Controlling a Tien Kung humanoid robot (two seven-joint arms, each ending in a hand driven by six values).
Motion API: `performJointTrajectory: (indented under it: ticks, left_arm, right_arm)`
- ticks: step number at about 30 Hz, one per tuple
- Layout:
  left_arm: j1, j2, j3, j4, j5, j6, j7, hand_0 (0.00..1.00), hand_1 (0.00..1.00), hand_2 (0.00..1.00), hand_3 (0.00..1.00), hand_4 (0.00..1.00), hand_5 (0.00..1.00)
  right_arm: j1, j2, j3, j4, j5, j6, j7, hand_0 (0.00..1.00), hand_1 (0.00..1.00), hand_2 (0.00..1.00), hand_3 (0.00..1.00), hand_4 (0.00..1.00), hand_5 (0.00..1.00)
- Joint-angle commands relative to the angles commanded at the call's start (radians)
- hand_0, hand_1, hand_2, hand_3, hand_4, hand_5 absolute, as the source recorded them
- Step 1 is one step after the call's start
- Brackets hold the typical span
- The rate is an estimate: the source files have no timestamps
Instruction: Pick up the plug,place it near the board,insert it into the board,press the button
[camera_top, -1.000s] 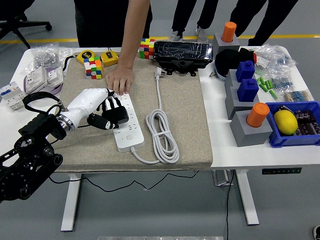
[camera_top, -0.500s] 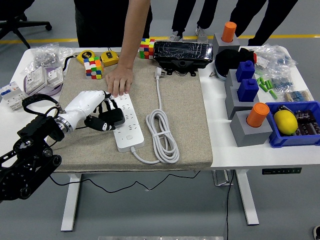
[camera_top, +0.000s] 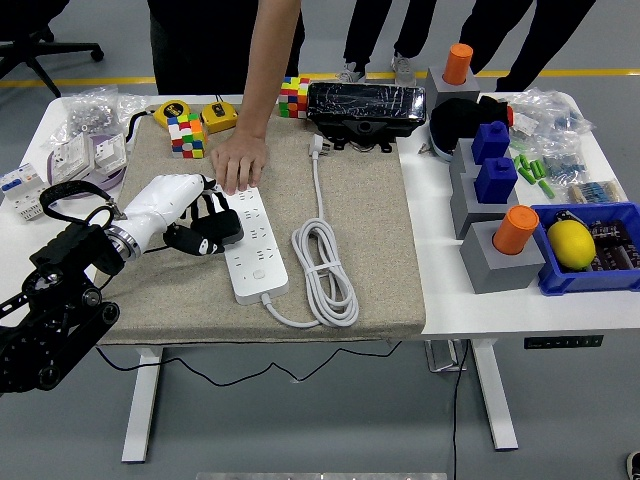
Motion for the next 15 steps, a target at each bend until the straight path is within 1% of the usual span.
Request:
performJointTrajectory:
  ticks: [15]
  left_arm:
    - [-0.001,0.000,0.001,0.009,0.003,0.000,-0.002,0.252,0.270,0.327,0.473,0.856,0.002]
  right_arm:
    - [0.002,-0.002,-0.001,0.000,0.000,0.000,-0.001,0.783,0.726,0.729,0.764,0.998,0.998]
